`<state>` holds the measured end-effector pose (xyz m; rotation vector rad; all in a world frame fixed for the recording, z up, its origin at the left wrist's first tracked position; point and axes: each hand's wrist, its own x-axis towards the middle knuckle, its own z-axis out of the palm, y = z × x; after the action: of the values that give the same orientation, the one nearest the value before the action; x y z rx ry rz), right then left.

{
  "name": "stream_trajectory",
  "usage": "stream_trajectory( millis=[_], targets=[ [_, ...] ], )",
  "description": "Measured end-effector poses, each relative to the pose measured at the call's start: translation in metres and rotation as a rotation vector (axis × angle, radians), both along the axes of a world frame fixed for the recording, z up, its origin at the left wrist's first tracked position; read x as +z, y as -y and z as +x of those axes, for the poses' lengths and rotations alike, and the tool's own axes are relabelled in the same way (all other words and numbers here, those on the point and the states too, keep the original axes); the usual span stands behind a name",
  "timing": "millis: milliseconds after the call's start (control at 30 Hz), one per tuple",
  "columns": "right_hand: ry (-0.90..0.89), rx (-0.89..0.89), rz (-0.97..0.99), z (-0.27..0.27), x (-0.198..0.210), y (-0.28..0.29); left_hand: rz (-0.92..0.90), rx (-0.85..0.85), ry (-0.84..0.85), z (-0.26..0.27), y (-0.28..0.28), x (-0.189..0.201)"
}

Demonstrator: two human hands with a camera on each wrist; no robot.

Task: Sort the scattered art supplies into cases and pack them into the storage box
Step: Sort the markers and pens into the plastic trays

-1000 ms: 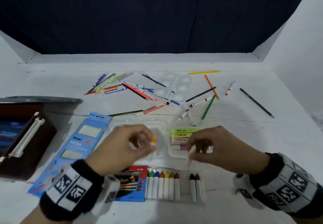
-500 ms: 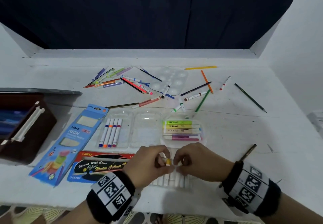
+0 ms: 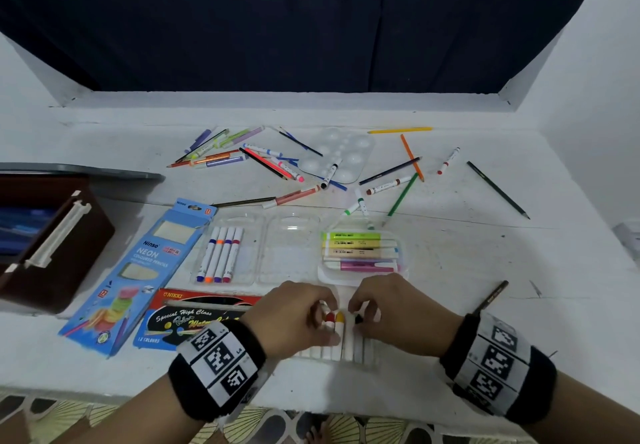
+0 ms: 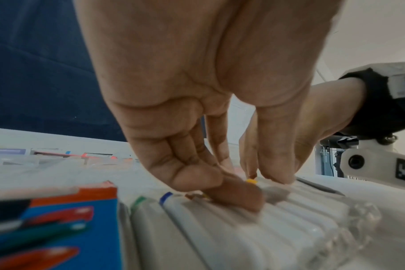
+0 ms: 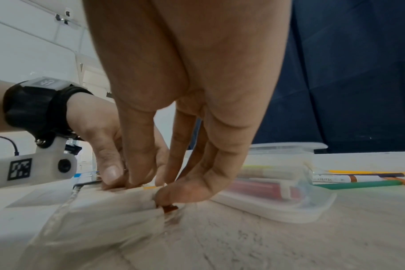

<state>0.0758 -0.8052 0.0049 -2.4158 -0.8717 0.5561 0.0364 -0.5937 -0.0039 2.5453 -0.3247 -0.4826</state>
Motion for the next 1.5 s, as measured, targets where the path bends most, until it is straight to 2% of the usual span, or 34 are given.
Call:
stream_trajectory(
  millis=[167,567,833,967,1100,1333,1500],
  targets=[
    [0.052,-0.035,-0.119,-0.005,0.000,-0.008,0.151,-0.027,0.080,-0.003,0.002,0.002],
    [0.080,-0.091,-0.228,-0.011,0.009,-0.018,0.221,0.027,0.048,-0.007,0.011,0.003],
    [0.083,-0.114,-0.226,-0.017,0.009,-0.018,0.295,0.078,0.030,-0.003,0.019,0.008],
    [0.192,-0.025,-0.306,-0.021,0.009,-0.021,0.344,0.103,0.043,-0.003,0.022,0.009],
    [0.298,0.054,-0.340,-0.022,0.010,-0.028,0.293,0.160,0.038,-0.007,0.023,0.006],
    [0.309,0.071,-0.326,-0.021,0.006,-0.026,0.194,0.200,0.135,-0.024,0.018,0.000],
    [0.281,0.048,-0.263,-0.025,0.004,-0.017,-0.044,0.280,0.259,-0.047,-0.013,-0.009]
  ],
)
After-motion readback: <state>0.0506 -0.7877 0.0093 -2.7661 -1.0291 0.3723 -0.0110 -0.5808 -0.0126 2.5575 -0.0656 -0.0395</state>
